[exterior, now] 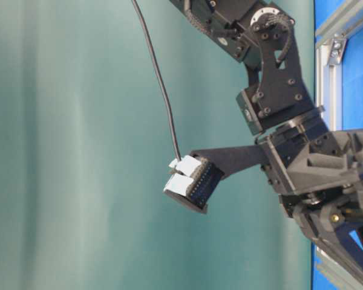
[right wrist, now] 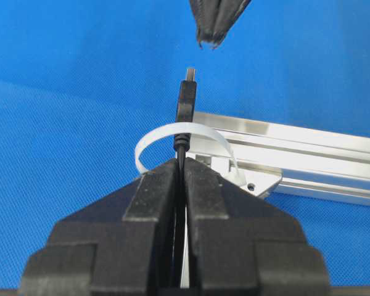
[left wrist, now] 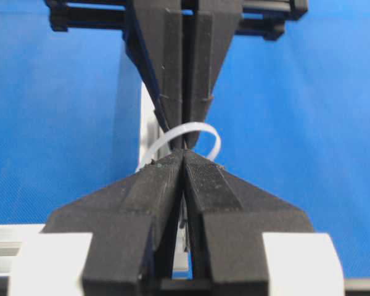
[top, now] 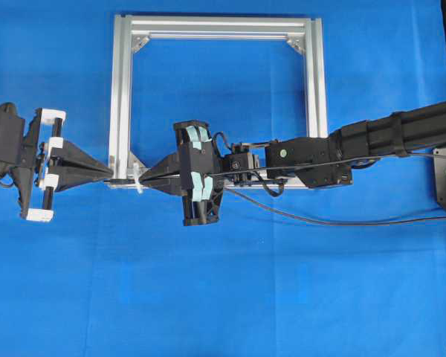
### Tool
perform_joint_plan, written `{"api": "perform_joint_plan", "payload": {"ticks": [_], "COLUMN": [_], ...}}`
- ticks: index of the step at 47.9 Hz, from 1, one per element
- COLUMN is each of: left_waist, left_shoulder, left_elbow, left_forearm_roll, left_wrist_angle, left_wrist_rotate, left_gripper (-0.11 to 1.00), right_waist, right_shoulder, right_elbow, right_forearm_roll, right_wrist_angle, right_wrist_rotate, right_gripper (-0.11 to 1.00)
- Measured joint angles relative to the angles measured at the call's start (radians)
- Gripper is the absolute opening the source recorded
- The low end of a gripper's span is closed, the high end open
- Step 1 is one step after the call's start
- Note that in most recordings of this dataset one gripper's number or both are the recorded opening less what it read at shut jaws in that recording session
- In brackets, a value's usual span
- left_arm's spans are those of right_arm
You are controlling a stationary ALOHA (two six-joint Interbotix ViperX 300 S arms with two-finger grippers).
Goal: Insert the wire through the string loop located on the left side.
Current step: 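Move the open left gripper toward the plug protruding from the loop, then close the left gripper on the cable beyond the loop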
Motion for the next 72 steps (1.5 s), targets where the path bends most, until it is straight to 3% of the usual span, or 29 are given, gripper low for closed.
{"api": "perform_joint_plan", "payload": {"ticks": [6,9,14,20,25,49,63,72], "left_waist": [-0.002,-0.002,-0.002,-0.003,-0.003,-0.005,-0.005,-0.005], "left_shoulder": [0.000,0.000,0.000,0.000,0.002,0.012,0.224,0.278], "left_elbow": [-0.005,-0.005,-0.008,-0.015,-0.021,-0.023,-0.095,-0.127], "left_forearm_roll": [0.002,0.002,0.002,0.002,0.002,0.002,0.002,0.000], "left_wrist_angle": [0.008,0.009,0.009,0.014,0.031,0.061,0.061,0.055], "left_wrist_rotate": [0.006,0.005,-0.009,-0.026,-0.029,-0.029,-0.021,-0.011], "left_gripper": [0.02,0.09,0.33,0.73,0.91,0.88,0.88,0.88], "right_waist": [0.000,0.000,0.000,0.000,0.000,0.000,0.000,0.000], "right_shoulder": [0.000,0.000,0.000,-0.002,0.000,0.000,-0.002,-0.002], "right_elbow": [0.000,0.000,0.000,0.000,0.000,0.000,0.000,0.000], "right_forearm_roll": [0.000,0.000,0.000,0.000,0.000,0.000,0.000,0.000], "right_wrist_angle": [0.000,0.000,0.000,0.000,0.000,0.000,0.000,0.000], "right_wrist_rotate": [0.000,0.000,0.000,0.000,0.000,0.000,0.000,0.000], "right_gripper": [0.01,0.01,0.01,0.01,0.01,0.01,0.01,0.01]}}
